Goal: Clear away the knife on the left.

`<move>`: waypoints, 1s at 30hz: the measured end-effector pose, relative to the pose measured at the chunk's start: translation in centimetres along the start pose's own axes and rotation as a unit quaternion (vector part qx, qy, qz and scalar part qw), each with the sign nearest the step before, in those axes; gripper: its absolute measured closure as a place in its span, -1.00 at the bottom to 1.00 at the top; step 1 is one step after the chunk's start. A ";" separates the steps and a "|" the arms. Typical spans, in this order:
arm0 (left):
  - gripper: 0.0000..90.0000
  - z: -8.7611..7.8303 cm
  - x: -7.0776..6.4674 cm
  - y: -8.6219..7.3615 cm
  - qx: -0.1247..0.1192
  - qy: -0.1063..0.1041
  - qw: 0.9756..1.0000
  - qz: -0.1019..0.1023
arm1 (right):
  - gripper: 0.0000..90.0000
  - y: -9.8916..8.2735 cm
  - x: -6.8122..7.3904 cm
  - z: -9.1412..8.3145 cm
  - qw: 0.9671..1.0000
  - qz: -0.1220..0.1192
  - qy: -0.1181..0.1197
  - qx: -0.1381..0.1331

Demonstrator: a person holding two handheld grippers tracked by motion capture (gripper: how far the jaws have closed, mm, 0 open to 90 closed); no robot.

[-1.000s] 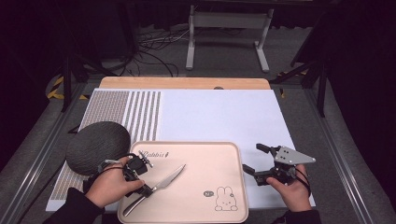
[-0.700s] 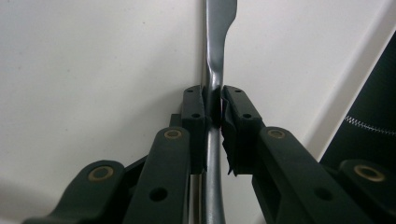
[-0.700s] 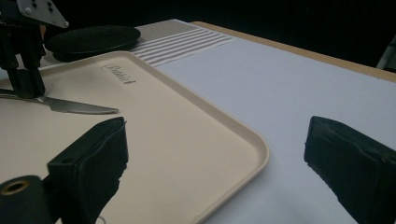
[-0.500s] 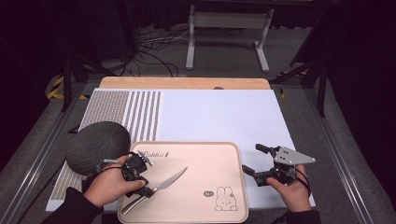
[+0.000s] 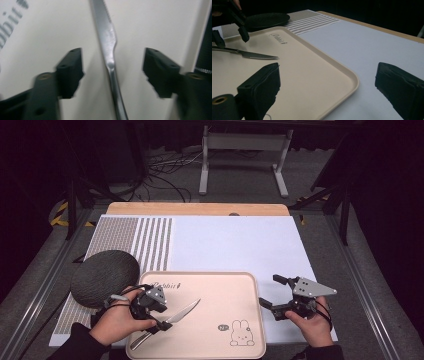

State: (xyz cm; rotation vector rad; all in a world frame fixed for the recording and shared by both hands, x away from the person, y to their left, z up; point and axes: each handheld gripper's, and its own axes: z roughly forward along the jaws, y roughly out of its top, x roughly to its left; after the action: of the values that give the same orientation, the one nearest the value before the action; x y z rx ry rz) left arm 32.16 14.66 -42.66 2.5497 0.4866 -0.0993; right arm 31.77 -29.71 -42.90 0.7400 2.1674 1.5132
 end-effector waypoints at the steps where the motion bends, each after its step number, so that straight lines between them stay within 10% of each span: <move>1: 0.29 0.0 0.0 0.0 -0.004 0.001 1.000 0.013 | -0.84 0.0 0.0 0.0 1.000 0.000 0.000 0.000; 7: 1.00 0.5 -0.1 0.0 -0.017 -0.014 0.998 0.050 | -0.85 0.0 0.0 0.0 1.000 -0.001 0.003 0.001; 30: 1.00 2.3 0.1 0.0 0.025 -0.024 0.998 0.060 | -0.85 0.0 0.0 0.0 1.000 -0.001 0.005 0.000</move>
State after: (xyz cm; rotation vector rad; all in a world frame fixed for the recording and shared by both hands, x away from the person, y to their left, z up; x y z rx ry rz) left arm 32.32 13.50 -44.61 2.6133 0.3149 -0.1295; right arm 31.78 -29.73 -42.94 0.7314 2.1750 1.5176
